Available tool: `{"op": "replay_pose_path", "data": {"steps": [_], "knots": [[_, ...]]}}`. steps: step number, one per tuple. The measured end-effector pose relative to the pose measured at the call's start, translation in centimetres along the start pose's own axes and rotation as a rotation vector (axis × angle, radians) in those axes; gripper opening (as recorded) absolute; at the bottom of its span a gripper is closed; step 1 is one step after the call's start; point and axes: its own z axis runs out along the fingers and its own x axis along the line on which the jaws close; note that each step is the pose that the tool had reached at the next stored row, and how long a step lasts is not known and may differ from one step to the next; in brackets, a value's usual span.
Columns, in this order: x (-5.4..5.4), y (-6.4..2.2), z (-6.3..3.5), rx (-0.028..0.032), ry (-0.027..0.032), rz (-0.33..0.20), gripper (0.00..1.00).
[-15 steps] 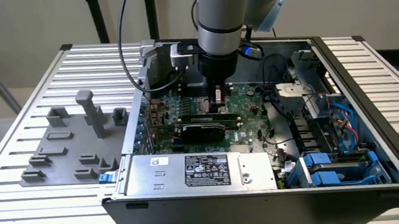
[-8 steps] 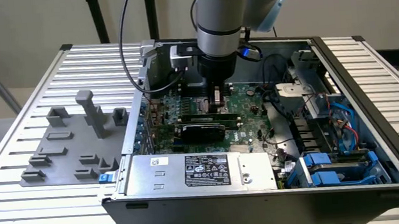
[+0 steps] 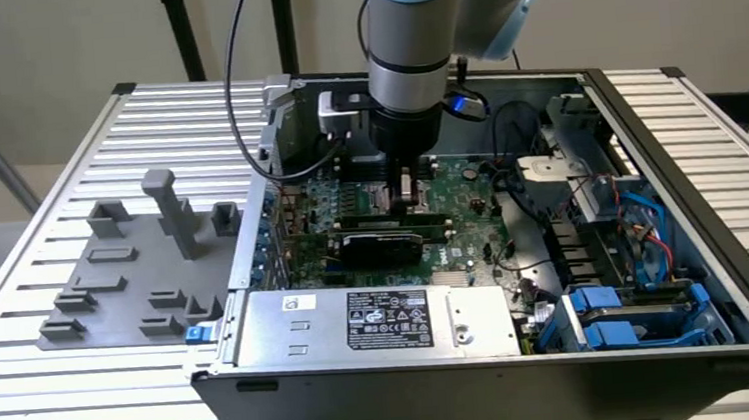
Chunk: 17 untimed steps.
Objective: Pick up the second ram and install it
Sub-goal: 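Press down the second ram until it locks into place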
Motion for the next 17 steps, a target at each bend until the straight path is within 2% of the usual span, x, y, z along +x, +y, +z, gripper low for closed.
{"op": "replay_pose_path", "data": {"steps": [4,5,6,9,11,17], "knots": [[0.0,0.02,0.44,-0.0004,0.0002,0.001,0.11],[0.0,0.02,0.28,-0.0015,0.0003,0.001,0.11],[0.0,0.01,0.04,-0.0016,-0.0029,0.001,0.11],[0.0,0.01,-1.23,-0.0049,-0.0017,0.002,0.11],[0.0,0.00,-1.34,-0.0066,-0.0016,0.002,0.11],[0.0,0.00,-1.34,-0.0069,-0.0016,0.002,0.11]]}}
